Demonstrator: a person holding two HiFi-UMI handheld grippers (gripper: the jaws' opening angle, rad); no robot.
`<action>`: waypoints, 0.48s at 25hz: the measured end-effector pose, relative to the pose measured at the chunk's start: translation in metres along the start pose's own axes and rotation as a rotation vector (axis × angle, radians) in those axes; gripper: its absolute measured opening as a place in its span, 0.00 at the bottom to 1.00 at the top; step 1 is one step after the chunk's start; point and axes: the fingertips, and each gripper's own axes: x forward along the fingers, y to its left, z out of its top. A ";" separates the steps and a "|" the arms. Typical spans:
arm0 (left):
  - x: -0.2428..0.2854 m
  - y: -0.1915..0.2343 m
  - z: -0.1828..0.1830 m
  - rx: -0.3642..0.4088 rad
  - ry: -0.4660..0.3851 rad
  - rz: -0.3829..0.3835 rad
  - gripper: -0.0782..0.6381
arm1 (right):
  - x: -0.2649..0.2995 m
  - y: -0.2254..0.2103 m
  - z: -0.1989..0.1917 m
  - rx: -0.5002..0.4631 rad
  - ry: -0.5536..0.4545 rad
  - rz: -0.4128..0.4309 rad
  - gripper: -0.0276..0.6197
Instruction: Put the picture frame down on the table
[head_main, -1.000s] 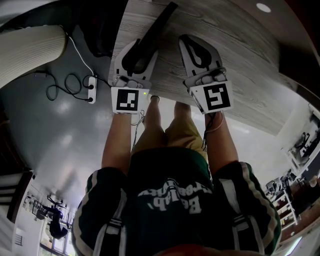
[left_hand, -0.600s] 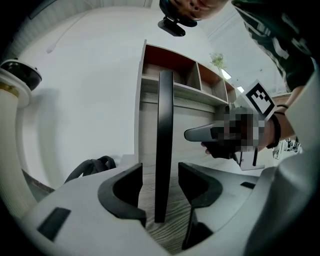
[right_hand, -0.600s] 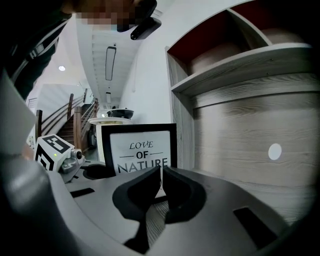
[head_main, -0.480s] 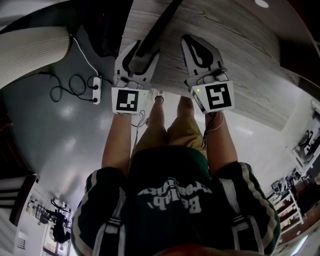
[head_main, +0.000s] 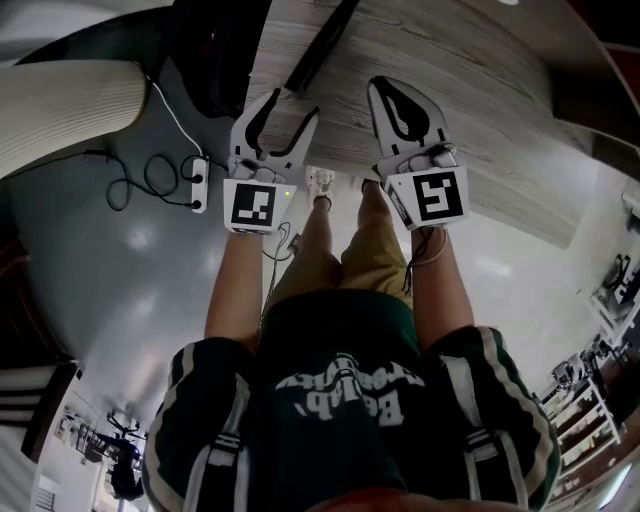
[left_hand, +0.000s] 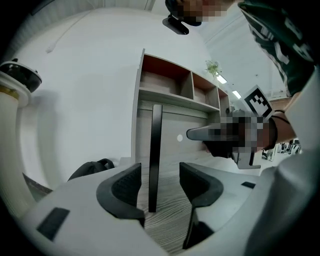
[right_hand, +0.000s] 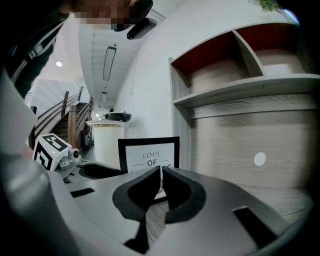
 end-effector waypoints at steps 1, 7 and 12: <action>-0.003 -0.003 0.002 0.001 0.000 -0.005 0.46 | -0.004 0.001 0.002 0.001 -0.009 -0.006 0.11; -0.023 -0.019 0.020 -0.008 -0.013 -0.004 0.46 | -0.034 0.006 0.021 -0.010 -0.086 -0.023 0.11; -0.039 -0.051 0.045 0.019 -0.026 0.012 0.41 | -0.075 0.004 0.026 -0.002 -0.063 -0.032 0.11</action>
